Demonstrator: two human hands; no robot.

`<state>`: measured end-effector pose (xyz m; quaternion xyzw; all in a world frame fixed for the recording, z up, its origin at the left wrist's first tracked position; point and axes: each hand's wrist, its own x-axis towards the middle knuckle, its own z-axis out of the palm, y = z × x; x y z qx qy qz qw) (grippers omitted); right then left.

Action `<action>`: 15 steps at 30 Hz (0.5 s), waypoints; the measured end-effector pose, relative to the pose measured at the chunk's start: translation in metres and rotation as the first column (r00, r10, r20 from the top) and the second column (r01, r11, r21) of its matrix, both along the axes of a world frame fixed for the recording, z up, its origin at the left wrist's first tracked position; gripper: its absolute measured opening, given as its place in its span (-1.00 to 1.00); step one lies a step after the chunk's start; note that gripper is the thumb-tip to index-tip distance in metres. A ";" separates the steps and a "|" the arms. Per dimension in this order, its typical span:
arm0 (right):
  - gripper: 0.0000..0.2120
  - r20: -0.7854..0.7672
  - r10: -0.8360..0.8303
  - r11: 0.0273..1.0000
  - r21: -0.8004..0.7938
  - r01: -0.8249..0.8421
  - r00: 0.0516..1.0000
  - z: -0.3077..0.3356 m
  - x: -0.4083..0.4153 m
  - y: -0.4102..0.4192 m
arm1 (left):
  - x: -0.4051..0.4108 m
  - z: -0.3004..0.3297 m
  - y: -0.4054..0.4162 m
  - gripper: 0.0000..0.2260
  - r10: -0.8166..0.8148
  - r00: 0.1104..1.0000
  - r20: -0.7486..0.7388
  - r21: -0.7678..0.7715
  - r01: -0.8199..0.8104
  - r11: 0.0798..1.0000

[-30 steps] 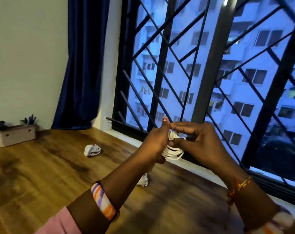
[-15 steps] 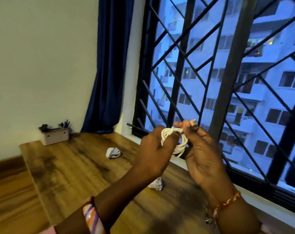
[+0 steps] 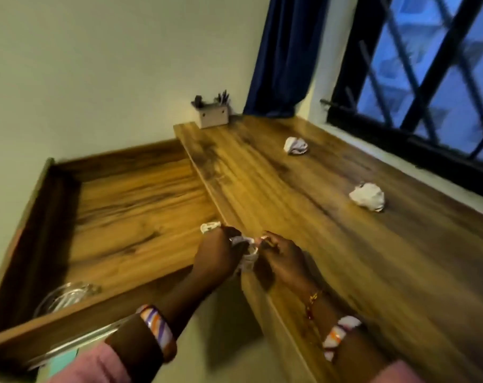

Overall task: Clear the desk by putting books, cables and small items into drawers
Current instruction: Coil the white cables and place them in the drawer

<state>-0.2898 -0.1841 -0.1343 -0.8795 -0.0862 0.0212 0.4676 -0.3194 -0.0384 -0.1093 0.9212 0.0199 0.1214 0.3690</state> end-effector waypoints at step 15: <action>-0.45 0.111 0.354 0.692 -0.699 -0.180 0.929 -0.019 0.108 0.050 | 0.116 -0.085 0.119 -0.76 0.448 0.754 -0.481 -0.512 -0.656 0.554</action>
